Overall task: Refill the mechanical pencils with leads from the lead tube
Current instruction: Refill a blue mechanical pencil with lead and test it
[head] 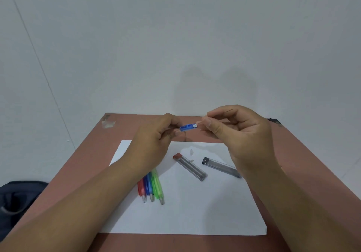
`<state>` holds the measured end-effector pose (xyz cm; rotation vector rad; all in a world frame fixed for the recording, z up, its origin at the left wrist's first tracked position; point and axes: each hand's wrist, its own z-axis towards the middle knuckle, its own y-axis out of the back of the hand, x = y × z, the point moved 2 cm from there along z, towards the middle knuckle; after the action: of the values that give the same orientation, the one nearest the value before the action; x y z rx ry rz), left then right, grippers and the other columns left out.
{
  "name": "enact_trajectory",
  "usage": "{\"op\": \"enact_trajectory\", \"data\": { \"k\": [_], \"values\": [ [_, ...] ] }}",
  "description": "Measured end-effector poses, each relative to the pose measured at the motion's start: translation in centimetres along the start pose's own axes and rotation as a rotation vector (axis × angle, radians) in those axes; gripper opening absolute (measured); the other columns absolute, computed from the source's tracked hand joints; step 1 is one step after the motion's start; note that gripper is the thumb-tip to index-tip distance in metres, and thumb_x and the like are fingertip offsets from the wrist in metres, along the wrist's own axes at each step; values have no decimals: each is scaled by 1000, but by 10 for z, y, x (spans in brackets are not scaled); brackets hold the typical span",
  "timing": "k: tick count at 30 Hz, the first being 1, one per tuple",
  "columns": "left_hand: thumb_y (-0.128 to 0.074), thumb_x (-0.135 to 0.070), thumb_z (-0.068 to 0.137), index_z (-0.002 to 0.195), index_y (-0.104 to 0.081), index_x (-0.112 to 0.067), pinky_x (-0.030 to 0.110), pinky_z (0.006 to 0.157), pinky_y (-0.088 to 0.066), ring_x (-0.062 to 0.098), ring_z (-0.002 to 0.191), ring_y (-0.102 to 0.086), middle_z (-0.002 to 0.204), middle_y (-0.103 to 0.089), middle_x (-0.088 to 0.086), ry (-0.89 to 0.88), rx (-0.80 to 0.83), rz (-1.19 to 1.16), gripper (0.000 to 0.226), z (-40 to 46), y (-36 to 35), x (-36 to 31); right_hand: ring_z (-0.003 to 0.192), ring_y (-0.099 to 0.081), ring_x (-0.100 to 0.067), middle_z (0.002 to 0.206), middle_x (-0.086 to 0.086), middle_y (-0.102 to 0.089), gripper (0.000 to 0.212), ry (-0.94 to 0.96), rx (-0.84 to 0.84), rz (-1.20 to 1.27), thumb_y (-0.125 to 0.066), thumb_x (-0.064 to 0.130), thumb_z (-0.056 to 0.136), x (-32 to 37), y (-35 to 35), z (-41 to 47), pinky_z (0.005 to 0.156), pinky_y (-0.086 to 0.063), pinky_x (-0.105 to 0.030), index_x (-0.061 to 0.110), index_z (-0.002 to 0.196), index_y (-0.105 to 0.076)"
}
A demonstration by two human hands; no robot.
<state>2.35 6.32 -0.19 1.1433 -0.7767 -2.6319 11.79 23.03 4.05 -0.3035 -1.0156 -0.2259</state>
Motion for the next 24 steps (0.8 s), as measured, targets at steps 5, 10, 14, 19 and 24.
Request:
{"op": "enact_trajectory", "data": {
  "k": [5, 10, 14, 19, 24],
  "values": [
    [-63, -13, 96, 94, -59, -36, 3, 66, -38, -8, 80, -57, 87, -65, -19, 10, 6, -2, 23, -1, 0, 1, 83, -75, -31, 81, -14, -75, 21, 0, 16, -55, -80, -1, 77, -1, 0, 0, 80, -63, -41, 20, 76, -77],
    [-64, -16, 96, 92, -56, -44, 4, 68, -39, 0, 88, -59, 90, -67, -16, 5, 5, -1, 30, 0, 1, 2, 83, -75, -29, 82, -10, -76, 21, -2, 23, -100, -81, 0, 78, -3, 1, 0, 81, -61, -37, 20, 77, -77],
    [-64, -17, 96, 94, -58, -40, 4, 69, -39, 3, 92, -59, 91, -67, -14, -1, 13, 11, 24, 0, 0, 2, 81, -75, -27, 81, -6, -77, 20, 21, 6, -179, -81, 1, 79, -5, 1, 0, 81, -60, -34, 21, 79, -77],
    [-64, -16, 96, 95, -57, -41, 6, 69, -40, 6, 92, -57, 90, -67, -13, -33, 4, 49, 26, 1, -1, 5, 79, -75, -14, 80, 4, -77, 22, 49, 12, -251, -81, 1, 80, -3, 2, 1, 77, -57, -22, 22, 80, -76],
    [-65, -16, 95, 97, -61, -39, 11, 69, -44, 8, 89, -60, 89, -67, -14, -58, -13, 53, 24, 1, -1, 6, 81, -74, -15, 80, 4, -77, 22, 36, 0, -255, -83, 3, 78, -2, 4, 2, 78, -57, -23, 24, 79, -77]
  ]
}}
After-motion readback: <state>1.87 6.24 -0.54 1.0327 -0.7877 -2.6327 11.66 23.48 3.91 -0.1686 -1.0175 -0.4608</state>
